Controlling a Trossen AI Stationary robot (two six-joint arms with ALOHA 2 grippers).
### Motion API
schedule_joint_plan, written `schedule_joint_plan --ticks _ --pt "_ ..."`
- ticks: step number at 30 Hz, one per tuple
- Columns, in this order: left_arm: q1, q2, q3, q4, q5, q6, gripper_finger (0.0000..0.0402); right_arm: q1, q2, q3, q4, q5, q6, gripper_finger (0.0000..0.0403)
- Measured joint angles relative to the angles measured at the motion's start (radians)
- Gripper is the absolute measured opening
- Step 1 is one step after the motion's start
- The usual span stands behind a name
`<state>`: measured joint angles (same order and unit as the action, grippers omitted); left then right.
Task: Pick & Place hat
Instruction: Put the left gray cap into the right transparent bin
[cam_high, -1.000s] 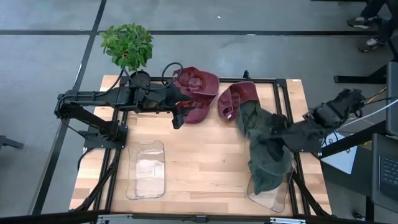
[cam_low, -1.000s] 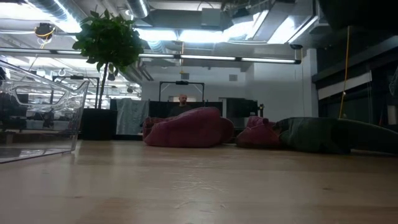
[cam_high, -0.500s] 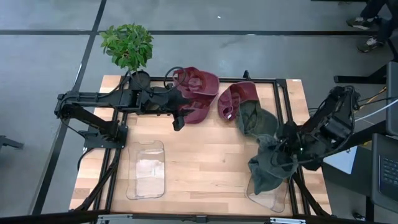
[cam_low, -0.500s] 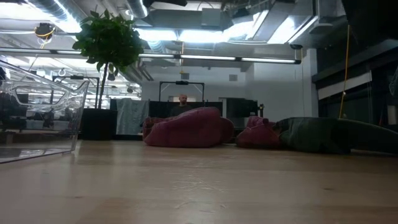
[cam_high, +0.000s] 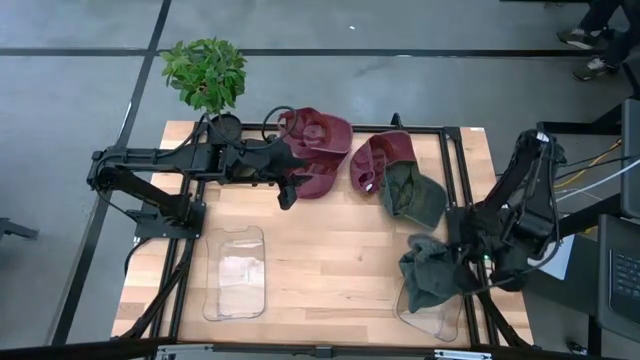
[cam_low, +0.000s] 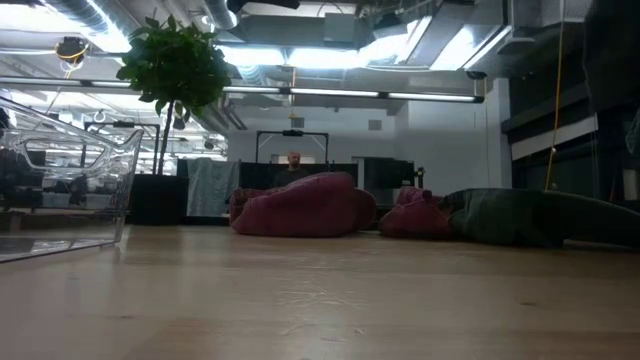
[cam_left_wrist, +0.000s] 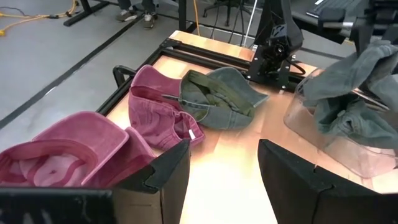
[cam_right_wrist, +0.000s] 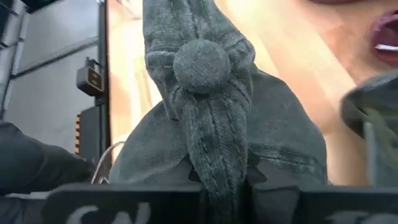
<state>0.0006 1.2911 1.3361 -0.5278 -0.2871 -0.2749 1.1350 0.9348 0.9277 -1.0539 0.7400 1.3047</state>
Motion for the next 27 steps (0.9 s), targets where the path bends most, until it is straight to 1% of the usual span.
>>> schedule_joint_plan --ticks 4,7,11,15,18,19,22,23,27 --pt "0.000 0.000 0.000 0.000 0.000 -0.036 0.0182 0.058 -0.003 -0.059 0.069 0.061 0.001 0.0023" --pt "0.000 0.000 0.000 0.001 -0.003 -0.082 0.0182 0.092 -0.003 -0.082 0.079 0.085 0.051 0.0023" --pt "0.000 0.000 0.001 0.008 -0.006 -0.129 0.0182 0.114 -0.003 -0.076 0.078 0.066 0.085 0.0023" --pt "0.000 0.000 0.001 0.008 -0.006 -0.133 0.0182 0.141 -0.003 -0.071 0.073 0.050 0.086 0.0023" --pt "-0.007 0.000 0.001 0.008 -0.009 -0.133 0.0182 0.156 -0.003 -0.071 0.033 0.043 0.113 0.0023" --pt "-0.010 0.000 0.001 0.008 -0.010 -0.133 0.0182 0.162 -0.002 -0.071 0.032 0.060 0.115 0.0023" --pt "-0.016 0.000 0.001 0.008 -0.010 -0.133 0.0182 0.183 0.009 -0.078 0.045 0.159 0.104 0.0023" --pt "-0.019 0.000 0.001 0.008 -0.010 -0.133 0.0182 0.190 0.013 -0.088 0.043 0.169 0.107 0.0023" --pt "-0.031 0.000 0.001 0.008 -0.039 -0.133 0.0182 0.208 0.024 -0.132 0.048 0.145 0.188 0.0023"
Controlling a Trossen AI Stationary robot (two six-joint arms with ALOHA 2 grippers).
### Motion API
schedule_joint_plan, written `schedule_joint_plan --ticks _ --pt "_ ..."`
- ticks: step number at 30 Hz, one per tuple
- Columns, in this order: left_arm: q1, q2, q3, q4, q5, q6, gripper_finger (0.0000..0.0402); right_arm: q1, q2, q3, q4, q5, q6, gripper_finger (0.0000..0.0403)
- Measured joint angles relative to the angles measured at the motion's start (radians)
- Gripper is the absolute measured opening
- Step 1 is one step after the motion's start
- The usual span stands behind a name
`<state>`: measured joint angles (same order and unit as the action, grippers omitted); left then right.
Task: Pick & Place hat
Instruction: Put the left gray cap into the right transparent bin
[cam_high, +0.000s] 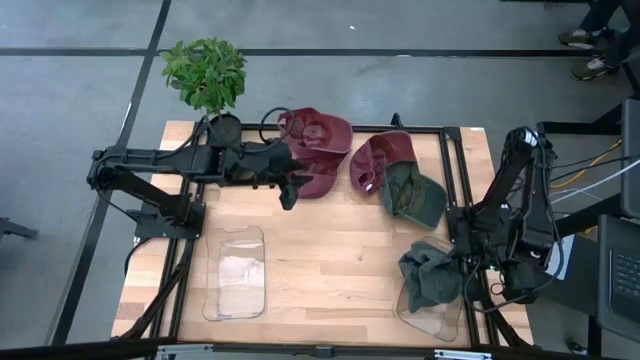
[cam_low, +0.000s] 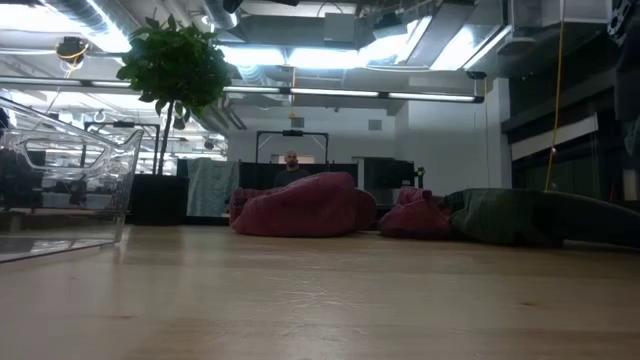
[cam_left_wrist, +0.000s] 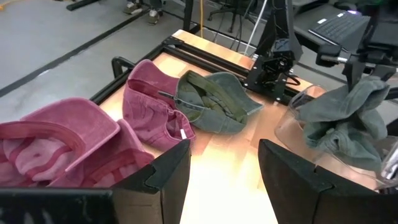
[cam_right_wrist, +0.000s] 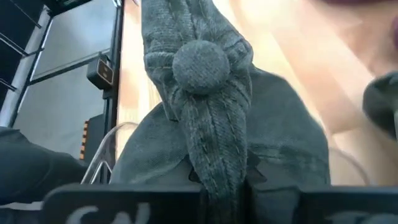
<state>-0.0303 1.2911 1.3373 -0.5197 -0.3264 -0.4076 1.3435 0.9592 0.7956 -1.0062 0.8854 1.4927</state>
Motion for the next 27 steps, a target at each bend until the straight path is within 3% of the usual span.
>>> schedule_joint_plan --ticks 11,27 --pt "-0.009 0.000 0.000 0.000 -0.006 0.001 0.0182 0.015 -0.001 -0.015 -0.011 -0.078 0.029 0.0023" --pt "-0.008 0.000 0.000 0.000 -0.005 0.012 0.0182 0.052 0.058 -0.035 0.043 -0.078 0.027 0.0029"
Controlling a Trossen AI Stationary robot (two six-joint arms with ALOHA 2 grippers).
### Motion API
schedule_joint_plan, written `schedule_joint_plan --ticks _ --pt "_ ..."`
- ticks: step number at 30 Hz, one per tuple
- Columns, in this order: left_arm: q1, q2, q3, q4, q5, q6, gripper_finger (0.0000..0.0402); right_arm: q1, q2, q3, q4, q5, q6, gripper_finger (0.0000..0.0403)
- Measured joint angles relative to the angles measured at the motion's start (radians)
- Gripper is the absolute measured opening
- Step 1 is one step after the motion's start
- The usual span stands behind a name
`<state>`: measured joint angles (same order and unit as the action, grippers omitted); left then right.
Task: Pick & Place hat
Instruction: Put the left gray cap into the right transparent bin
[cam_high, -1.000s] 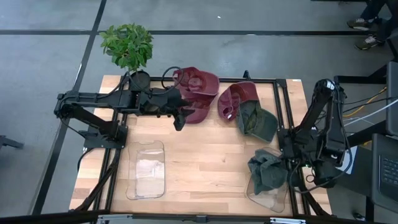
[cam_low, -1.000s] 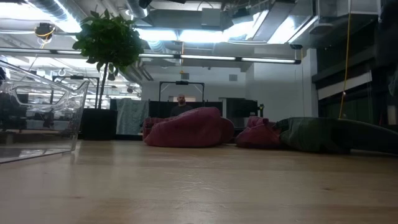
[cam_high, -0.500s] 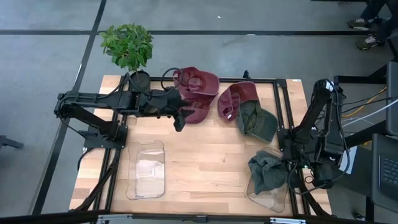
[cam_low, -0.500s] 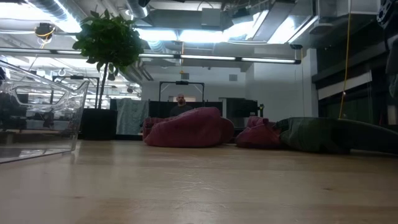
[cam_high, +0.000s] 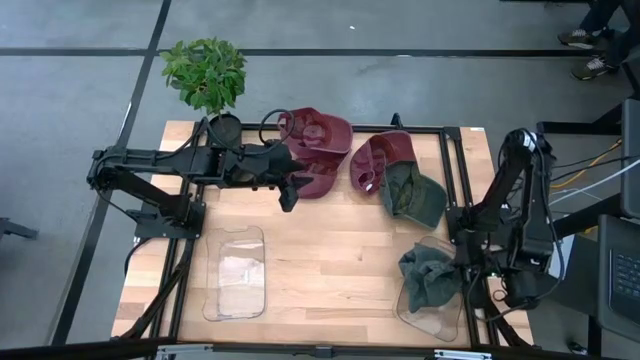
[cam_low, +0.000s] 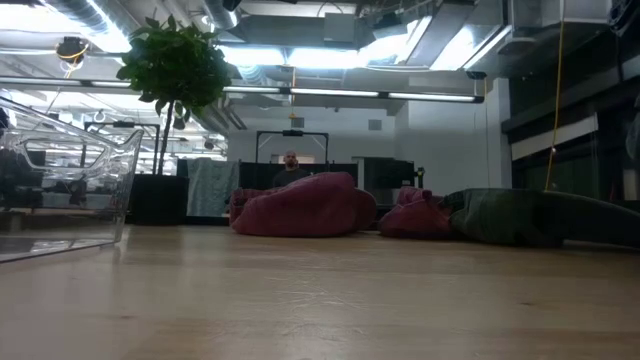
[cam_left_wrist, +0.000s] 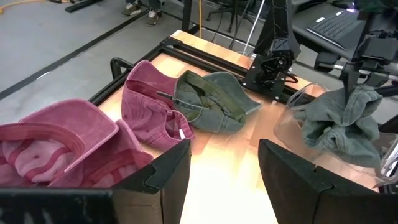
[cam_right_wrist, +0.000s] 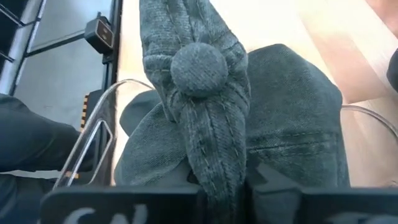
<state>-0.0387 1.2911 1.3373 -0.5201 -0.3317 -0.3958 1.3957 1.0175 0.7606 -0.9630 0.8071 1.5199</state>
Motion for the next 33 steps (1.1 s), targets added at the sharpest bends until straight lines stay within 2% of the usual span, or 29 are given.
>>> schedule_joint_plan --ticks 9,12,16,26,29,33 --pt "0.000 0.000 0.000 0.000 0.000 0.024 0.0182 -0.058 0.008 0.000 0.037 -0.005 -0.001 0.0065" --pt "0.000 0.000 0.000 0.000 0.000 0.024 0.0182 -0.091 0.008 0.000 0.052 -0.060 -0.002 0.0088" --pt "0.000 0.000 0.000 0.000 0.000 0.024 0.0182 -0.133 0.008 0.000 0.054 -0.136 -0.004 0.0141" --pt "0.000 0.000 0.000 0.000 0.000 0.077 0.0182 -0.221 -0.064 0.014 0.052 -0.148 -0.081 0.0297" --pt "0.000 0.000 0.000 0.000 0.000 0.077 0.0182 -0.238 -0.098 0.040 0.048 -0.168 -0.163 0.0325" --pt "0.000 0.000 0.000 0.000 0.000 0.077 0.0182 -0.261 -0.136 0.103 0.004 -0.174 -0.210 0.0337"
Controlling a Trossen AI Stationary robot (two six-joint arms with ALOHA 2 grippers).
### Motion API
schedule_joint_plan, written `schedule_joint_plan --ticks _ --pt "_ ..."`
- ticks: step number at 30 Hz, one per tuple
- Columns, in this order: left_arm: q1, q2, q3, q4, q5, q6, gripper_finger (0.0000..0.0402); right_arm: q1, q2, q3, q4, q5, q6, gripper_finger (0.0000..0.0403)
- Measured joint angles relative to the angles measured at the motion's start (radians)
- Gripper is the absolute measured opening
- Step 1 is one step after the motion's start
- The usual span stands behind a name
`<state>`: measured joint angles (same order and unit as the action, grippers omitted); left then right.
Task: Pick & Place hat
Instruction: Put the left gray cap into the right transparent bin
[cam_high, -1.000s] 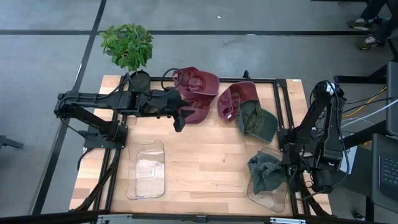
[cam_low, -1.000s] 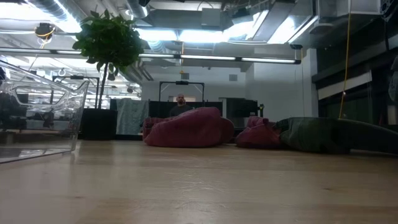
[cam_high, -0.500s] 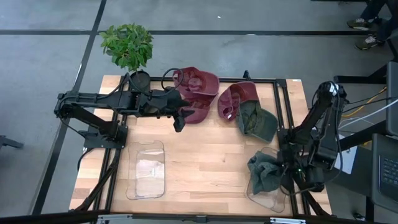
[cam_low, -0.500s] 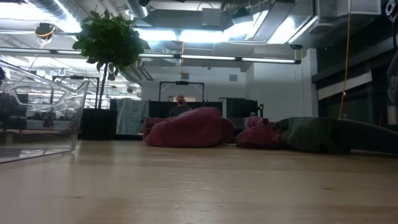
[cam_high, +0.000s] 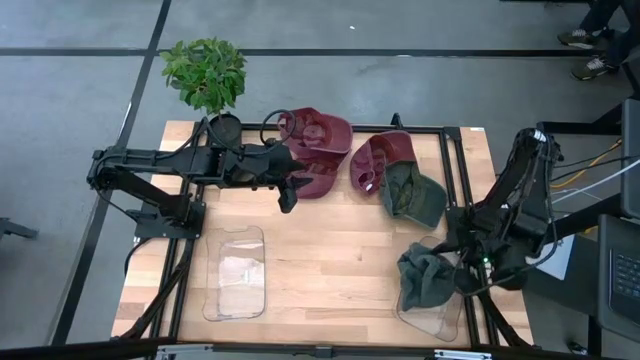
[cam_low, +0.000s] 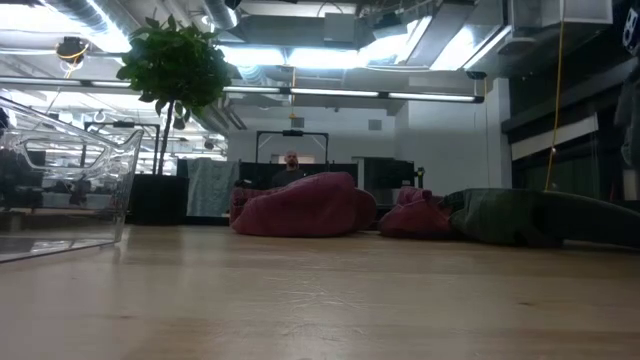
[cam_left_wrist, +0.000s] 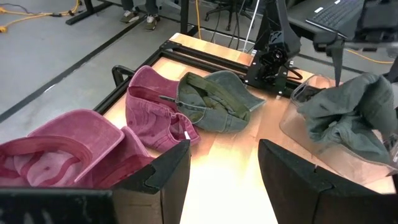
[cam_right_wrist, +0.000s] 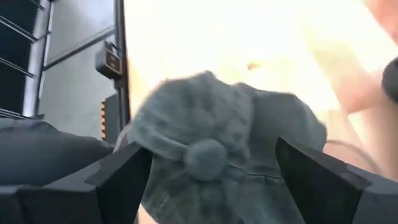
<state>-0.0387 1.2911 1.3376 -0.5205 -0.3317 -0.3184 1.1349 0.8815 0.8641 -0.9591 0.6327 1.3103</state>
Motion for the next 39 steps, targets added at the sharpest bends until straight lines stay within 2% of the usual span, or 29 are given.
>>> schedule_joint_plan --ticks 7,14,17,19,26,27,35,39 --pt "0.000 0.000 0.000 0.000 0.000 0.003 0.0182 -0.024 -0.029 0.122 -0.078 0.005 -0.071 0.0339" --pt "0.000 0.000 0.000 0.000 0.000 0.026 0.0182 -0.026 -0.025 0.134 -0.119 0.029 -0.070 0.0329" --pt "0.000 0.000 0.000 0.000 -0.010 0.026 0.0182 -0.026 -0.027 0.134 -0.173 0.063 -0.065 0.0291" --pt "0.000 0.000 0.000 0.000 -0.018 0.026 0.0182 -0.026 -0.028 0.135 -0.218 0.061 -0.042 0.0247" --pt "0.000 0.000 0.000 0.000 -0.018 0.026 0.0182 -0.026 -0.028 0.178 -0.264 -0.024 -0.007 0.0033" --pt "0.000 0.000 0.000 0.000 -0.018 0.026 0.0182 -0.026 -0.026 0.181 -0.261 -0.032 -0.005 0.0017" --pt "0.000 0.000 0.000 -0.001 -0.019 0.026 0.0182 -0.026 0.028 0.151 -0.163 -0.248 0.039 0.0005" --pt "0.000 0.000 0.000 -0.002 -0.019 0.026 0.0182 -0.026 0.072 0.111 -0.092 -0.266 0.021 0.0009"
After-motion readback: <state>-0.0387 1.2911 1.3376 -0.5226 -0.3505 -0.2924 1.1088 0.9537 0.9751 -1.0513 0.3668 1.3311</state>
